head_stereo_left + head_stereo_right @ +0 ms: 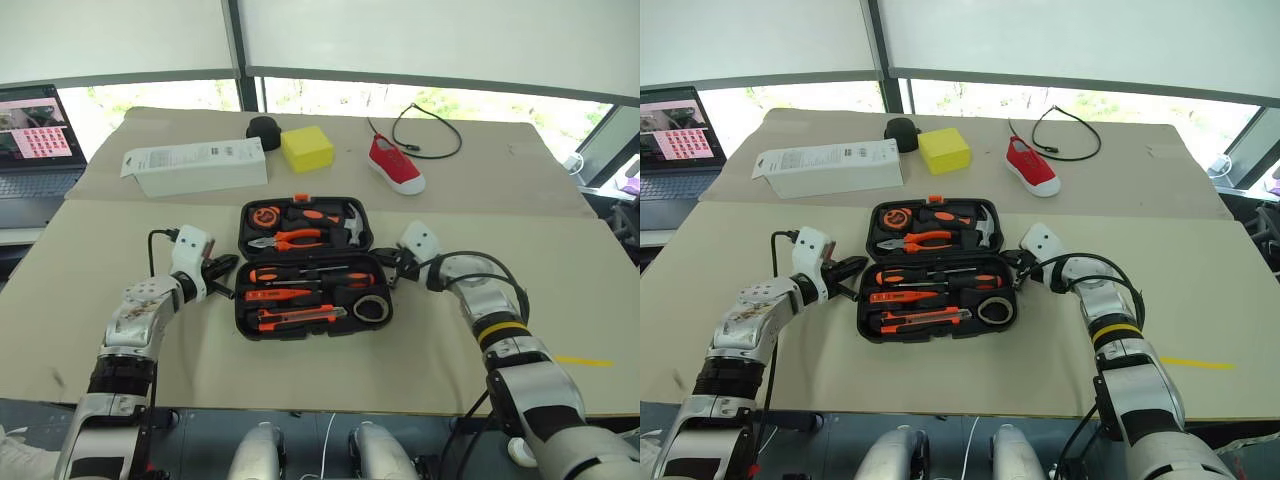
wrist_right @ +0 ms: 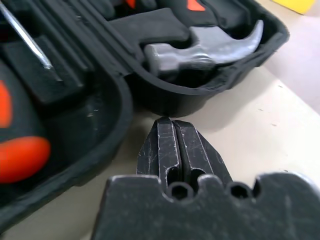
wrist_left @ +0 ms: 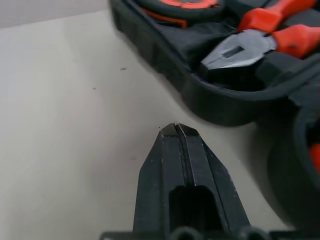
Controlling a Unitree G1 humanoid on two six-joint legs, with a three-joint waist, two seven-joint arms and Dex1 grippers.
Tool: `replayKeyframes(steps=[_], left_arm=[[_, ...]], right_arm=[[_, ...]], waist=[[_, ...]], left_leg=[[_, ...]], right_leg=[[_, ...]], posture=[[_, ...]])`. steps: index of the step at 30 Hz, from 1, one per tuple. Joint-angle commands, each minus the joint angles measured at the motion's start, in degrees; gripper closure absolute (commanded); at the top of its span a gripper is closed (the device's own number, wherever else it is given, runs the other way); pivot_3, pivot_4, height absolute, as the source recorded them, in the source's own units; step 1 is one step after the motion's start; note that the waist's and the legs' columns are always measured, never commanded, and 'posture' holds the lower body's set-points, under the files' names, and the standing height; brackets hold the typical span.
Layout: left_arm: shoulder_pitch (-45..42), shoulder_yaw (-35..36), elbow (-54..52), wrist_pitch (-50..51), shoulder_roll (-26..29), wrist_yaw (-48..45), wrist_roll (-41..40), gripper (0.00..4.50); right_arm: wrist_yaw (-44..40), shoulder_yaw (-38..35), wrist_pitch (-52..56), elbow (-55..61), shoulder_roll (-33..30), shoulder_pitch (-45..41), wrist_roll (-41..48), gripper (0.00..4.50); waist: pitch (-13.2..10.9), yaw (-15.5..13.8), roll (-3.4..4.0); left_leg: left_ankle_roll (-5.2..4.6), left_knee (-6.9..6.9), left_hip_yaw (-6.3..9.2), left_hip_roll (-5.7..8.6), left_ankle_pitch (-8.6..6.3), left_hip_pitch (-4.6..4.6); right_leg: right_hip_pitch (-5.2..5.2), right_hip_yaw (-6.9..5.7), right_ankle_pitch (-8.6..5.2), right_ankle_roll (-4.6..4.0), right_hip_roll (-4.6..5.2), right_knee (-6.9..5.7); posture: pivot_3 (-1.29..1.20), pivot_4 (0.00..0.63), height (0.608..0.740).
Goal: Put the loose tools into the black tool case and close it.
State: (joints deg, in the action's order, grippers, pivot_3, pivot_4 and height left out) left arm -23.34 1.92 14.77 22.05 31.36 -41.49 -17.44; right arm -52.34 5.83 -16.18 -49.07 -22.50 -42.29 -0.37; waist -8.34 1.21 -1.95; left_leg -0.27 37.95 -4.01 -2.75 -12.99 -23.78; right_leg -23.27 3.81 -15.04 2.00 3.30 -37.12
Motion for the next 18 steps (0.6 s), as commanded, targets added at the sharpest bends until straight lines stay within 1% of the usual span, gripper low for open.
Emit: replayKeyframes(steps=[1, 3, 7, 11, 14, 18], left_arm=[[2.6, -1.6, -6.0, -1.9, 1.2, -7.7, -2.1, 4.47], [4.5, -1.1, -7.3, -2.5, 2.2, -9.4, -2.0, 4.47], [11.6, 1.8, -13.6, -2.5, 4.0, -12.4, -4.4, 4.47], [15.2, 3.2, -16.9, -2.4, 4.2, -12.7, -5.2, 4.47], [15.9, 4.2, -17.1, -3.1, 3.5, -11.5, -4.4, 4.47], [14.3, 4.8, -14.5, -4.5, 2.8, -9.9, -2.8, 4.47]], right_arm=[[-4.9, 1.5, 2.4, 10.8, 0.6, 4.4, 2.9, 4.50], [-5.3, 1.7, 5.4, 16.5, 0.1, 7.3, 3.9, 4.50], [-5.2, 2.5, 14.9, 36.3, -1.8, 18.4, 6.5, 4.50], [-4.3, 2.6, 23.2, 49.3, -3.7, 25.5, 8.5, 4.50], [-3.6, 2.3, 27.1, 55.1, -5.1, 28.4, 9.1, 4.50], [-2.6, 1.0, 29.7, 57.8, -6.0, 30.2, 9.5, 4.50]], waist=[[0.0, -0.1, 0.01], [0.0, -0.1, 0.01], [0.0, -0.1, 0.02], [0.0, -0.3, 0.01], [0.0, -0.4, 0.02], [0.0, -0.7, 0.00]], left_leg=[[0.00, -0.05, 0.03, 0.01, 0.00, -0.01], [0.01, -0.09, 0.06, -0.01, -0.01, -0.02], [-0.01, -0.11, 0.22, -0.06, -0.07, -0.02], [-0.04, -0.13, 0.32, -0.08, -0.13, -0.03], [-0.04, -0.08, 0.30, -0.05, -0.12, 0.03], [-0.03, -0.04, 0.25, 0.05, -0.03, 0.05]], right_leg=[[0.00, 0.00, 0.00, 0.00, 0.02, 0.00], [0.00, -0.03, 0.00, 0.00, 0.01, 0.01], [-0.03, -0.02, 0.00, 0.00, 0.00, 0.00], [-0.05, -0.01, -0.01, 0.01, 0.06, 0.04], [-0.04, 0.00, -0.03, 0.02, 0.07, 0.18], [-0.02, 0.00, -0.03, 0.02, 0.04, 0.10]], posture=[[0.00, 0.150, 0.740], [0.00, 0.150, 0.740], [0.00, 0.150, 0.740], [0.00, 0.150, 0.740], [0.00, 0.150, 0.740], [0.00, 0.150, 0.740]])
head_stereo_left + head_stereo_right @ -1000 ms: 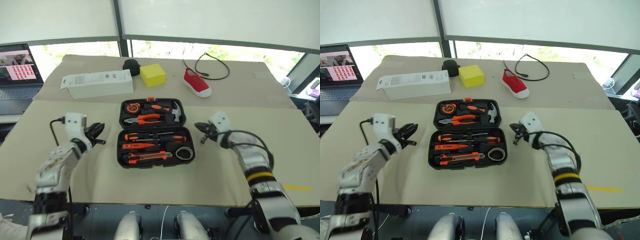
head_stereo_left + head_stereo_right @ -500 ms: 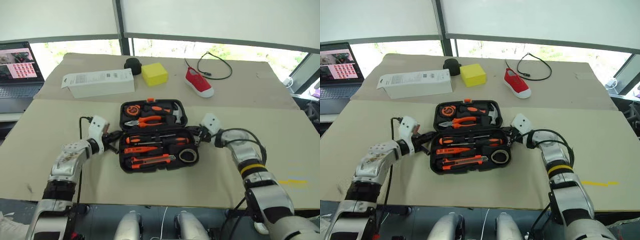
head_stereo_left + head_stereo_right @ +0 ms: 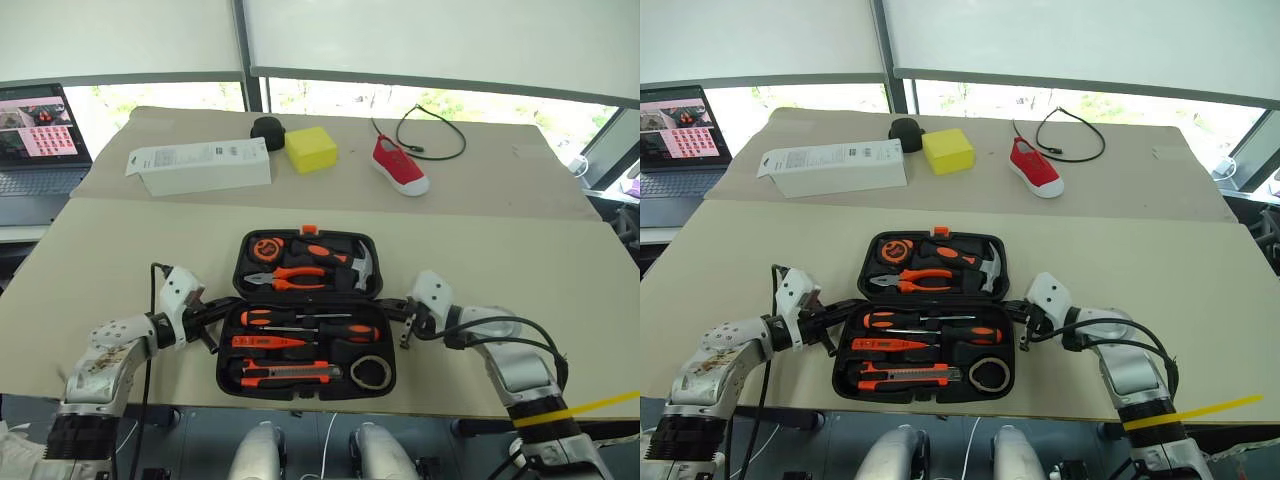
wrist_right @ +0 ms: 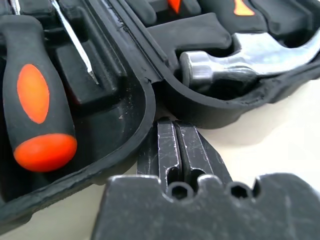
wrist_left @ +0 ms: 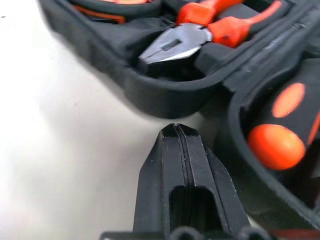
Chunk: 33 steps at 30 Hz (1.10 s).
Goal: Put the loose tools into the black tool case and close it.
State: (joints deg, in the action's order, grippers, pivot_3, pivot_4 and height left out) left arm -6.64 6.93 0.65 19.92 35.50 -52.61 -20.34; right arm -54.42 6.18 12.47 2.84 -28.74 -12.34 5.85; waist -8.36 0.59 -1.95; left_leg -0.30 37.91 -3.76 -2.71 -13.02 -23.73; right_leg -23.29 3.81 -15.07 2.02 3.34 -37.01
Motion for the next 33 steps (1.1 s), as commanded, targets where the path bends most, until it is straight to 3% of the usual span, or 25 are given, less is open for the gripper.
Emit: replayKeyframes(steps=[1, 6, 7, 11, 14, 17, 19, 25, 33], left_arm=[[-3.0, 0.0, 0.8, -2.6, -1.3, 1.1, 0.2, 4.47], [-3.2, 2.5, 3.5, 1.2, 0.8, -1.4, -2.7, 4.47], [-2.7, 3.2, 3.2, 2.6, 1.7, -1.7, -3.3, 4.24], [-1.7, 7.8, 1.1, 9.4, 6.3, -3.4, -8.0, 3.02], [-4.5, 9.5, -2.7, 22.3, 10.6, -2.5, -13.8, 1.93], [-12.2, 9.2, -3.9, 36.2, 12.3, 1.0, -19.2, 0.81], [-18.0, 7.8, -2.5, 42.9, 11.5, 4.6, -20.1, 0.71], [-26.9, 3.8, 2.4, 50.4, 4.6, 15.8, -15.8, 0.71], [-29.2, 1.5, 4.9, 51.2, 0.5, 19.9, -13.6, 0.71]], right_arm=[[-0.3, 0.2, 1.2, 6.2, 0.0, 0.7, 3.2, 4.50], [1.1, -5.0, 2.1, 4.4, -2.9, 1.1, 3.6, 4.50], [0.7, -6.6, 5.0, 5.1, -3.7, 1.1, 5.8, 4.50], [-1.9, -11.3, 12.0, 8.0, -8.5, -0.8, 12.4, 3.38], [1.6, -15.0, 27.9, 11.5, -9.8, -4.3, 20.1, 2.35], [5.0, -9.3, 44.4, 14.8, -16.4, -9.3, 18.2, 1.34], [6.6, -7.9, 55.5, 14.9, -16.6, -14.3, 21.5, 0.70], [14.9, -8.5, 75.4, 11.0, -7.4, -25.0, 23.4, 0.70], [23.6, -9.5, 79.3, 6.6, 0.4, -28.8, 20.3, 0.70]], waist=[[0.0, -0.1, 0.00], [0.0, -0.1, -0.02], [0.0, -0.1, -0.02], [0.0, 0.2, -0.02], [0.0, 0.5, -0.07], [-0.1, 0.0, -0.05], [-0.1, -0.2, -0.14], [-0.1, 0.5, -0.21], [-0.1, 0.1, -0.22]], left_leg=[[0.00, 0.01, -0.04, 0.02, 0.01, 0.00], [0.00, 0.03, -0.16, 0.03, 0.02, -0.01], [0.00, 0.03, -0.16, 0.03, 0.02, -0.02], [0.00, 0.03, -0.06, -0.02, 0.02, -0.02], [0.00, 0.03, 0.08, -0.12, 0.02, 0.02], [0.02, 0.03, 0.17, -0.07, 0.05, 0.08], [-0.01, 0.06, 0.18, 0.01, 0.09, 0.03], [-0.01, 0.07, 0.28, 0.03, 0.09, -0.11], [0.10, 0.32, 0.28, 0.09, 0.17, -1.01]], right_leg=[[0.01, 0.00, 0.00, 0.00, 0.00, 0.00], [0.01, -0.03, 0.00, 0.00, -0.03, -0.01], [0.01, -0.02, 0.00, 0.00, -0.02, -0.01], [-0.01, -0.02, 0.00, 0.00, -0.04, -0.02], [-0.01, -0.01, 0.00, -0.02, -0.12, -0.08], [0.04, -0.01, 0.00, -0.02, -0.10, -0.11], [0.03, -0.05, 0.00, 0.00, -0.03, -0.08], [-0.07, -0.03, 0.00, 0.00, -0.12, -0.08], [-1.07, 0.01, 0.02, -0.02, -0.07, -0.81]], posture=[[0.00, 0.150, 0.740], [0.00, 0.150, 0.740], [0.00, 0.150, 0.740], [0.00, 0.150, 0.740], [0.00, 0.150, 0.740], [0.00, 0.150, 0.740], [0.00, 0.150, 0.740], [0.00, 0.150, 0.740], [0.00, 0.150, 0.740]])
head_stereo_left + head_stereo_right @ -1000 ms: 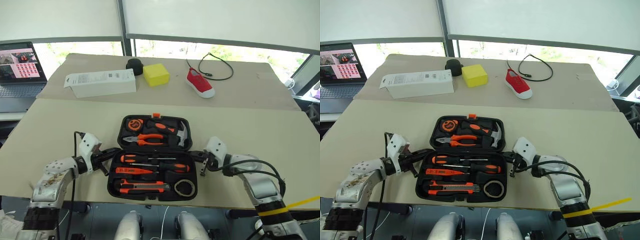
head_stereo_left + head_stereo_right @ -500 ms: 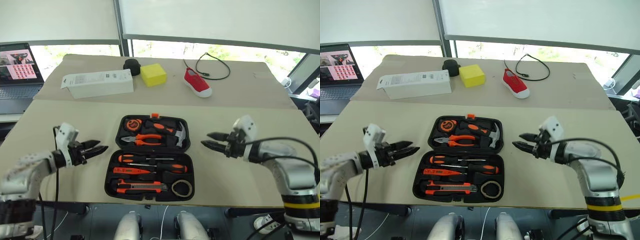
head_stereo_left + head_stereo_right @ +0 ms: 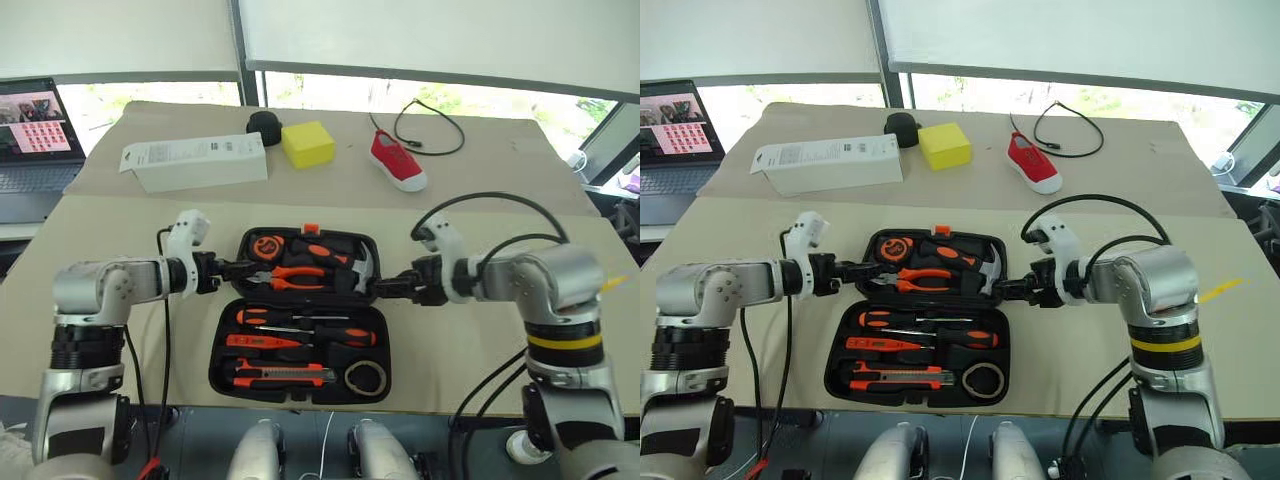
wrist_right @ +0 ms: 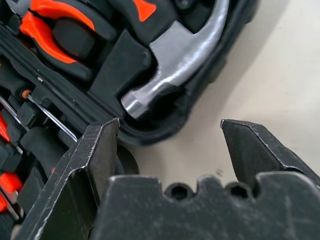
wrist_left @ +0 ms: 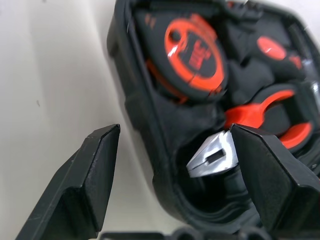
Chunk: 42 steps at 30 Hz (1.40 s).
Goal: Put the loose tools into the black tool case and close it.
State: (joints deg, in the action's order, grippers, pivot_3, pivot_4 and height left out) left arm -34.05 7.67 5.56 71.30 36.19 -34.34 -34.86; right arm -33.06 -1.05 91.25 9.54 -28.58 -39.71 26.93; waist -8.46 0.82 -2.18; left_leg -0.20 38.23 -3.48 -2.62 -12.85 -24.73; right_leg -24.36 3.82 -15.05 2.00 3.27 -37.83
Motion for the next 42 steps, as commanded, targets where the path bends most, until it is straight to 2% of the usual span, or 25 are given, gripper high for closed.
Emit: replayKeyframes(steps=[1, 3, 6, 8, 9, 10, 15, 19, 21, 24, 29, 31, 35, 39, 42], left_arm=[[-1.9, 0.9, 0.2, -0.1, -0.2, 1.7, 1.0, 0.71], [-1.9, 0.8, 0.2, 0.6, 0.0, 1.3, 1.0, 0.71], [-1.6, 0.4, 0.0, 1.3, 0.5, 1.0, 0.9, 0.71], [-1.6, 0.2, 0.1, 1.4, 0.4, 1.0, 1.0, 0.71], [-1.6, -0.1, 0.3, 1.3, 0.2, 1.0, 1.2, 1.22], [-1.6, -0.3, 0.5, 1.1, -0.1, 1.1, 1.3, 1.41], [-2.0, -1.2, 1.5, 0.4, -1.3, 1.4, 2.4, 3.13], [-2.1, 0.2, 2.0, -0.7, -2.0, 1.7, 2.4, 4.47], [-1.6, 2.2, 1.5, -4.3, -3.1, 0.8, 1.6, 4.47], [-0.6, 7.4, 1.1, -11.7, -5.8, -0.9, -0.5, 4.47], [3.5, 10.0, 0.5, -29.5, -7.7, -5.3, 2.0, 4.47], [8.4, 10.5, -1.5, -41.2, -8.8, -8.8, 3.8, 4.47], [14.1, 10.3, -2.0, -53.9, -9.4, -11.1, 6.6, 4.47], [22.5, 10.2, -0.6, -76.5, -9.8, -13.7, 13.9, 4.47], [25.3, 10.6, 1.5, -84.7, -9.8, -12.5, 16.8, 4.47]], right_arm=[[2.9, -2.5, 0.6, -0.5, 0.8, -1.6, -0.8, 0.70], [4.0, -3.2, 0.8, -1.2, 1.9, -2.0, -1.2, 0.70], [5.2, -3.3, 0.8, -1.9, 2.4, -2.1, -1.3, 1.40], [6.1, -3.0, 0.8, -2.5, 2.5, -2.1, -1.6, 2.10], [6.7, -2.7, 0.9, -3.0, 2.4, -2.0, -2.0, 2.45], [7.3, -2.4, 0.8, -3.3, 2.4, -1.8, -2.3, 2.78], [9.9, -1.1, 0.9, -4.6, 3.1, -1.3, -3.7, 4.45], [10.4, -0.8, 1.2, -4.1, 3.9, -1.3, -3.0, 4.50], [10.3, -1.4, -1.1, -3.8, 4.8, -1.0, -2.5, 4.50], [6.6, -2.2, -14.3, -1.2, 5.5, -0.2, -1.2, 4.50], [-0.2, 2.6, -36.6, -0.1, -0.1, 2.5, -6.4, 4.50], [-3.6, 5.2, -50.9, 0.3, -4.3, 6.7, -11.6, 4.50], [-6.2, 7.6, -72.9, -1.5, -8.7, 13.7, -19.0, 4.50], [-0.3, 10.1, -107.2, -9.0, -12.7, 22.1, -32.4, 4.50], [5.6, 11.7, -122.2, -16.0, -14.0, 23.4, -40.3, 4.50]], waist=[[0.0, -0.2, 0.00], [0.0, -0.1, 0.00], [0.0, 0.0, 0.00], [0.0, 0.0, 0.00], [0.0, 0.0, 0.00], [0.0, 0.0, 0.00], [0.0, -0.3, 0.00], [0.0, -0.6, -0.01], [0.0, -0.6, 0.00], [0.0, -0.2, -0.02], [-0.1, 0.0, -0.03], [-0.1, 0.0, -0.03], [-0.1, -0.1, -0.03], [-0.1, -0.1, -0.03], [0.0, 0.1, -0.03]], left_leg=[[0.00, 0.03, -0.01, 0.02, 0.00, 0.00], [0.00, 0.10, -0.02, 0.05, 0.00, 0.00], [0.00, 0.13, -0.01, 0.04, 0.00, 0.01], [0.00, 0.13, -0.01, 0.04, 0.00, 0.03], [0.00, 0.13, -0.02, 0.04, 0.00, 0.03], [0.00, 0.13, -0.01, 0.05, 0.00, 0.03], [0.00, 0.24, -0.04, 0.07, 0.00, 0.13], [-0.05, 0.54, -0.08, 0.09, 0.03, 0.27], [-0.11, 0.54, -0.10, 0.09, 0.07, 0.50], [-0.13, 0.54, -0.09, 0.07, 0.09, 0.59], [-0.04, 0.56, -0.06, 0.10, 0.23, -0.19], [-0.04, 0.51, -0.07, 0.09, 0.23, -0.31], [-0.14, 0.38, -0.08, 0.05, 0.14, -0.46], [-0.25, 0.39, -0.09, 0.07, 0.06, -0.53], [-0.24, 0.37, -0.17, 0.02, 0.01, -0.36]], right_leg=[[0.00, 0.00, 0.00, 0.00, 0.03, 0.01], [0.01, -0.01, 0.00, 0.01, 0.06, 0.20], [0.02, -0.01, 0.00, 0.01, 0.03, 0.17], [0.02, -0.01, 0.00, 0.01, 0.03, 0.15], [0.02, -0.01, 0.00, 0.01, 0.03, 0.14], [0.03, -0.01, 0.00, 0.01, 0.03, 0.14], [0.21, -0.09, 0.00, 0.01, 0.04, 0.13], [0.43, -0.14, 0.01, 0.04, 0.07, -0.06], [0.67, -0.13, 0.02, 0.05, 0.06, -0.07], [0.74, -0.13, 0.02, 0.04, 0.04, -0.12], [-0.05, -0.09, 0.11, 0.06, 0.05, -0.18], [-0.13, -0.11, 0.11, 0.06, 0.06, -0.11], [-0.11, -0.15, 0.11, 0.09, 0.11, 0.15], [-0.12, -0.15, 0.15, 0.15, 0.17, 0.41], [0.07, -0.14, 0.15, 0.16, 0.18, 0.72]], posture=[[0.00, 0.150, 0.740], [0.00, 0.150, 0.740], [0.00, 0.150, 0.740], [0.00, 0.150, 0.740], [0.00, 0.150, 0.740], [0.00, 0.150, 0.740], [0.00, 0.150, 0.740], [0.00, 0.150, 0.740], [0.00, 0.150, 0.740], [0.00, 0.150, 0.740], [0.00, 0.150, 0.740], [0.00, 0.150, 0.740], [0.00, 0.150, 0.740], [0.00, 0.150, 0.740], [0.00, 0.150, 0.740]])
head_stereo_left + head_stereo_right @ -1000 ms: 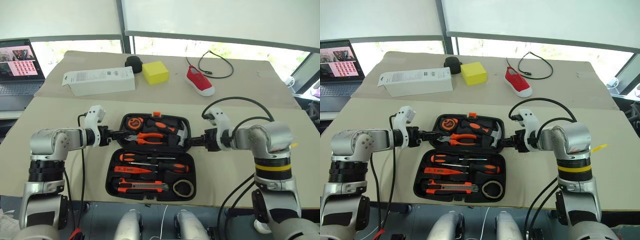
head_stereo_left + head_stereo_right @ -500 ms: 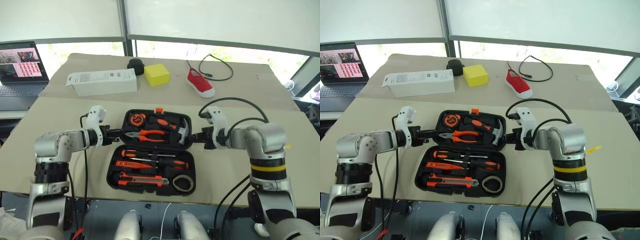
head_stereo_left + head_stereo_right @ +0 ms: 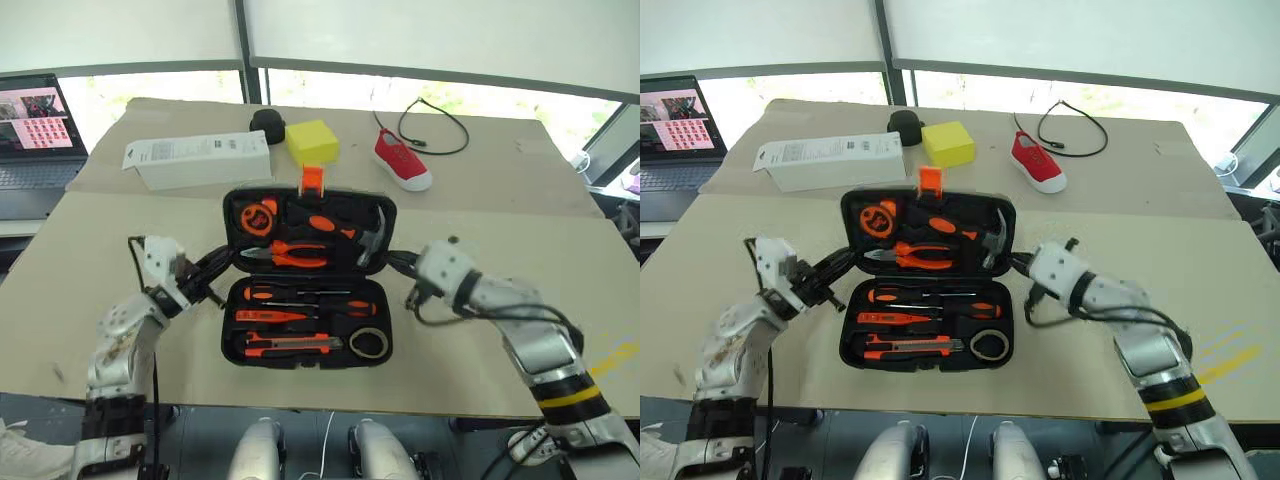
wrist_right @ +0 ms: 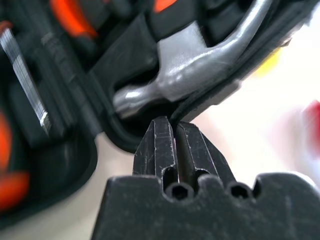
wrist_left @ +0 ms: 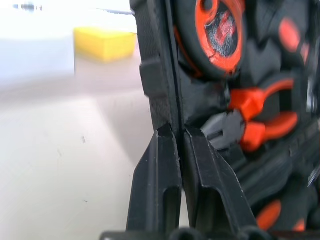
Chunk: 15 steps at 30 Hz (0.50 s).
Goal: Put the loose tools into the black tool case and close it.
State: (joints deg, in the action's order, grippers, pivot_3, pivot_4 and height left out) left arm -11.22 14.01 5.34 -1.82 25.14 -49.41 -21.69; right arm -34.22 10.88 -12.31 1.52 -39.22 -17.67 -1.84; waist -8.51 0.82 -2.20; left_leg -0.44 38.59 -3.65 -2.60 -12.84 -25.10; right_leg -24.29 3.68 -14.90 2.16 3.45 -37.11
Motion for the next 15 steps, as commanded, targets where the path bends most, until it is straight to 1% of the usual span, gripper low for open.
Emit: replayKeyframes(steps=[1, 2, 3, 4, 5, 6, 7, 8, 9, 10, 11, 12, 14, 15], left_arm=[[4.1, 3.9, 1.7, -13.5, 1.6, 1.1, 3.5, 4.47], [5.5, 3.5, 1.6, -15.7, 1.9, 0.2, 4.0, 4.47], [7.6, 3.0, 0.6, -16.8, 2.6, -1.8, 3.6, 4.12], [9.5, 2.7, -0.6, -17.0, 3.3, -3.1, 3.0, 3.74], [10.7, 2.5, -1.2, -17.2, 3.9, -3.8, 2.6, 3.52], [11.8, 2.6, -1.9, -17.3, 4.3, -4.0, 2.1, 3.17], [13.9, 3.5, -2.7, -17.7, 5.3, -4.2, 1.7, 2.76], [16.2, 4.9, -3.3, -17.1, 6.5, -4.7, 0.9, 2.54], [18.1, 6.1, -3.8, -15.8, 7.5, -5.0, 0.0, 2.12], [19.4, 6.9, -4.2, -14.7, 8.3, -5.0, -0.7, 1.85], [20.9, 7.6, -3.9, -12.9, 10.0, -5.8, -1.4, 1.44], [21.7, 8.6, -2.7, -12.0, 11.6, -6.4, -1.5, 1.42], [22.0, 9.8, -1.5, -10.2, 13.7, -6.9, -2.2, 1.42], [21.2, 9.8, -1.6, -8.4, 14.5, -6.9, -2.9, 1.42]], right_arm=[[8.6, -0.1, -22.4, -10.4, -3.6, 1.8, -13.5, 4.50], [10.5, 0.1, -26.0, -12.5, -4.1, 2.2, -15.6, 4.50], [10.4, 0.1, -28.0, -13.9, -4.5, 3.0, -15.3, 4.50], [10.2, 0.3, -29.9, -14.9, -5.2, 3.8, -15.1, 4.13], [10.1, 0.4, -31.4, -15.7, -5.6, 4.1, -15.1, 3.75], [10.7, 0.2, -33.4, -16.3, -6.1, 4.5, -15.6, 3.53], [11.4, -0.6, -35.1, -16.5, -7.3, 5.7, -16.0, 3.14], [12.1, -1.7, -36.3, -16.8, -8.7, 7.1, -16.3, 2.89], [12.6, -2.8, -37.2, -17.4, -10.0, 8.4, -16.4, 2.50], [13.0, -3.5, -37.6, -17.8, -10.7, 9.2, -16.5, 2.20], [12.8, -4.4, -37.9, -18.4, -11.9, 10.5, -15.5, 1.80], [12.0, -5.8, -36.8, -18.6, -12.7, 11.9, -13.1, 1.54], [8.2, -7.2, -34.0, -17.8, -14.7, 14.9, -7.3, 1.54], [5.3, -7.9, -30.8, -15.9, -15.2, 17.0, -2.3, 1.71]], waist=[[0.0, 0.1, 0.00], [0.0, 0.2, 0.00], [0.0, 0.2, 0.00], [0.0, 0.2, 0.01], [0.0, 0.2, 0.00], [0.0, 0.1, -0.01], [0.0, -0.1, -0.02], [0.0, -0.2, -0.02], [0.0, -0.1, -0.02], [0.0, -0.1, -0.02], [0.0, 0.0, -0.01], [0.0, 0.0, -0.02], [0.0, -0.1, -0.02], [0.0, -0.1, -0.02]], left_leg=[[0.00, 0.00, -0.05, -0.01, 0.00, 0.04], [0.00, 0.00, -0.12, -0.02, 0.00, 0.10], [0.00, 0.00, -0.18, -0.05, 0.00, 0.26], [0.00, -0.01, -0.22, -0.06, 0.00, 0.42], [0.00, -0.04, -0.25, -0.07, 0.00, 0.54], [0.00, -0.07, -0.27, -0.10, 0.00, 0.62], [-0.01, -0.10, -0.29, -0.12, -0.01, 0.79], [-0.02, -0.10, -0.28, -0.13, -0.01, 0.83], [-0.02, -0.08, -0.29, -0.14, -0.01, 0.84], [-0.04, -0.08, -0.30, -0.18, -0.02, 0.91], [-0.04, -0.10, -0.29, -0.20, -0.02, 1.00], [-0.04, -0.10, -0.29, -0.22, -0.02, 1.08], [-0.04, -0.10, -0.32, -0.23, -0.02, 1.39], [-0.04, -0.11, -0.33, -0.25, -0.02, 1.48]], right_leg=[[0.02, 0.00, 0.03, 0.01, -0.01, -0.02], [0.04, 0.02, 0.06, 0.01, -0.02, -0.05], [0.14, 0.06, 0.08, -0.01, -0.04, -0.08], [0.29, 0.08, 0.08, -0.01, -0.05, -0.08], [0.37, 0.10, 0.08, -0.01, -0.05, -0.08], [0.44, 0.12, 0.08, -0.02, -0.06, -0.07], [0.64, 0.12, 0.07, -0.01, -0.06, 0.00], [0.74, 0.08, 0.06, 0.00, -0.02, 0.02], [0.74, 0.09, 0.06, 0.00, -0.01, 0.02], [0.80, 0.12, 0.06, -0.01, -0.01, 0.02], [0.88, 0.13, 0.05, -0.01, -0.01, 0.02], [0.94, 0.13, 0.05, -0.02, -0.02, 0.01], [1.24, 0.10, 0.02, -0.06, -0.04, 0.01], [1.29, 0.10, -0.02, -0.10, -0.04, 0.01]], posture=[[0.00, 0.150, 0.740], [0.00, 0.150, 0.740], [0.00, 0.150, 0.740], [0.00, 0.150, 0.740], [0.00, 0.150, 0.740], [0.00, 0.150, 0.740], [0.00, 0.150, 0.740], [0.00, 0.150, 0.740], [0.00, 0.150, 0.740], [0.00, 0.150, 0.740], [0.00, 0.150, 0.740], [0.00, 0.150, 0.740], [0.00, 0.150, 0.740], [0.00, 0.150, 0.740]])
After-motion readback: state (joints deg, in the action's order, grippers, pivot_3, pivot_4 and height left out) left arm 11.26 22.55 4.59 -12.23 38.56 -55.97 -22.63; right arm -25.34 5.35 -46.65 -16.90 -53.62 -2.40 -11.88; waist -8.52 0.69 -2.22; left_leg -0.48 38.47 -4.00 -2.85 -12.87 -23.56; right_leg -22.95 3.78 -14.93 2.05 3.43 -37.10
